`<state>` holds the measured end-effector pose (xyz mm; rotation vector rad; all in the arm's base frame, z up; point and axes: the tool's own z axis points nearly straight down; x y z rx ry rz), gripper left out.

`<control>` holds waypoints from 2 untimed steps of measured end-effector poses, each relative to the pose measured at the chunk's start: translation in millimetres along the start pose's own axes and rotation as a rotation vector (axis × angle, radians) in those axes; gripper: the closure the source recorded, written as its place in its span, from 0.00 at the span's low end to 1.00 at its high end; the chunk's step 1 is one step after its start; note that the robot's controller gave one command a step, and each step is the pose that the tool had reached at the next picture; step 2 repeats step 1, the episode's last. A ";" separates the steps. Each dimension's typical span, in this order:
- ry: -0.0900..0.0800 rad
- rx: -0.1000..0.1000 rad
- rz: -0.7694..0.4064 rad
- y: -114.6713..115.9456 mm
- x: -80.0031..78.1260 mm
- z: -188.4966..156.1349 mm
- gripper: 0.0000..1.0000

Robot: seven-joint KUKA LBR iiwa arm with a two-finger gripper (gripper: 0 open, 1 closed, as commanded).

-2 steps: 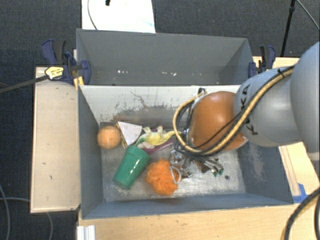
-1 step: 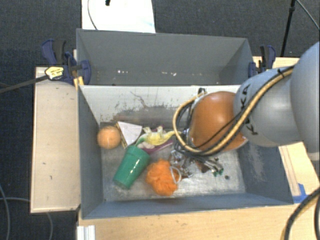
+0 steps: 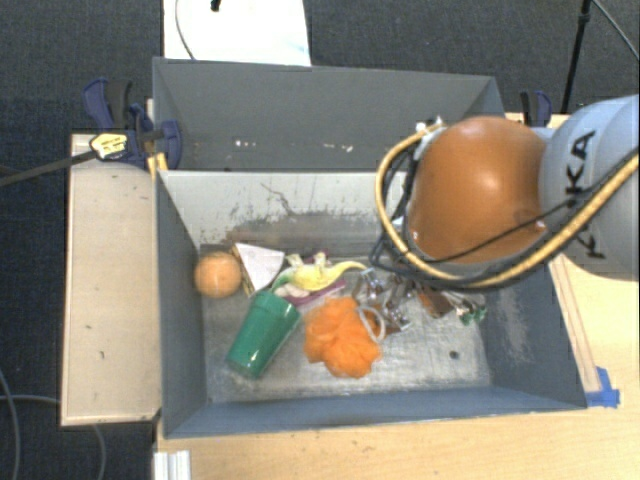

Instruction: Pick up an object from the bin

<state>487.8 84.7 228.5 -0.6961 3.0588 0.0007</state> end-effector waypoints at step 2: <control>0.002 0.000 0.000 0.0 0.5 0.7 1.00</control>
Offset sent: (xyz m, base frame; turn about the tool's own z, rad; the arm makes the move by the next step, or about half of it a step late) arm -0.0015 -0.0077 -0.0054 -0.2862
